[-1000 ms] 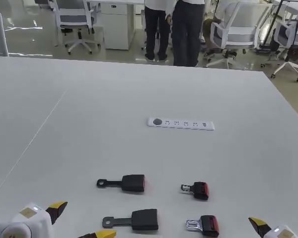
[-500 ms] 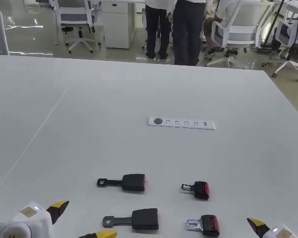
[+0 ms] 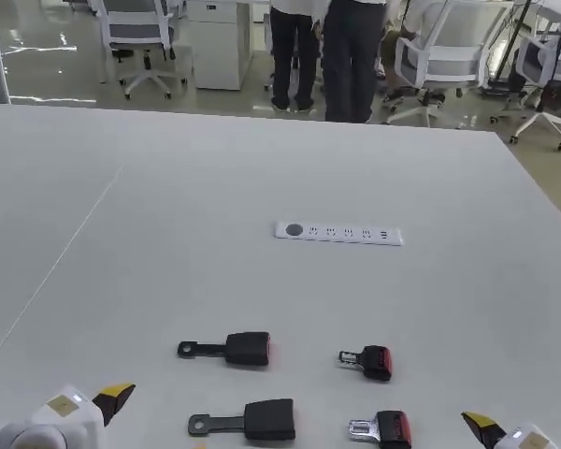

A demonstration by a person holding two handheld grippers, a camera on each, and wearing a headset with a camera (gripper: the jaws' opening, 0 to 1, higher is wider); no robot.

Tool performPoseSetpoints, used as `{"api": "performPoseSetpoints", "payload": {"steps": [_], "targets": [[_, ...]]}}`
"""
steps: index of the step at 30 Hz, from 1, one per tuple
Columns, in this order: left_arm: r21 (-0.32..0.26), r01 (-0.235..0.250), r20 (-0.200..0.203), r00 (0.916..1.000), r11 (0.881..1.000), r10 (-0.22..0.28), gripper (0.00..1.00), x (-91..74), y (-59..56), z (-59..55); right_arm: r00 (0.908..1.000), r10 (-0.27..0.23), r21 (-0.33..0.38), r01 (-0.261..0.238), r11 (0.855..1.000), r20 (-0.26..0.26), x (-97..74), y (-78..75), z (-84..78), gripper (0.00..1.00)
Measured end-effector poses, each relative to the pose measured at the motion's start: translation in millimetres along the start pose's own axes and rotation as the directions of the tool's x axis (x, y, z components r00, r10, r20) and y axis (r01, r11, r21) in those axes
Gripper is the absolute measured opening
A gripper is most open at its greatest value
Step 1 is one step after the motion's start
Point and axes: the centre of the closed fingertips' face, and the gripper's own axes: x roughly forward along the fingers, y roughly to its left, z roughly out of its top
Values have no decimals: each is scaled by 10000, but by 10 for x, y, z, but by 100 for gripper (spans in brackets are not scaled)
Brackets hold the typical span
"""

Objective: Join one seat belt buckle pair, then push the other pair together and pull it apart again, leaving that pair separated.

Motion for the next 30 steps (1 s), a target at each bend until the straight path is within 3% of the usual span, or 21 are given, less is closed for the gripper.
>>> {"api": "performPoseSetpoints", "payload": {"steps": [6, 13, 18, 23, 30], "targets": [[208, 282, -57, 9996, 9994, -281, 96, 91, -27, 45, 9982, 479, -216, -487, 9986, -371, 79, 4, -55, 92], [646, 884, -601, 9946, 9940, -846, 89, 202, -78, -43, 9912, 1117, -680, -1165, 9909, -706, 184, 51, -54, 90], [582, 1242, -681, 9904, 9906, -1201, 89, 272, -90, -69, 9862, 1385, -1058, -1479, 9833, -908, 265, 36, -34, 86], [1013, 1454, -1133, 9845, 9842, -1338, 88, 368, -61, -151, 9760, 1772, -1279, -1932, 9728, -1267, 345, 12, -44, 85], [1045, 1681, -1318, 9793, 9802, -1539, 85, 499, -67, -186, 9616, 2162, -1510, -2420, 9584, -1692, 460, -4, -72, 84]]}}
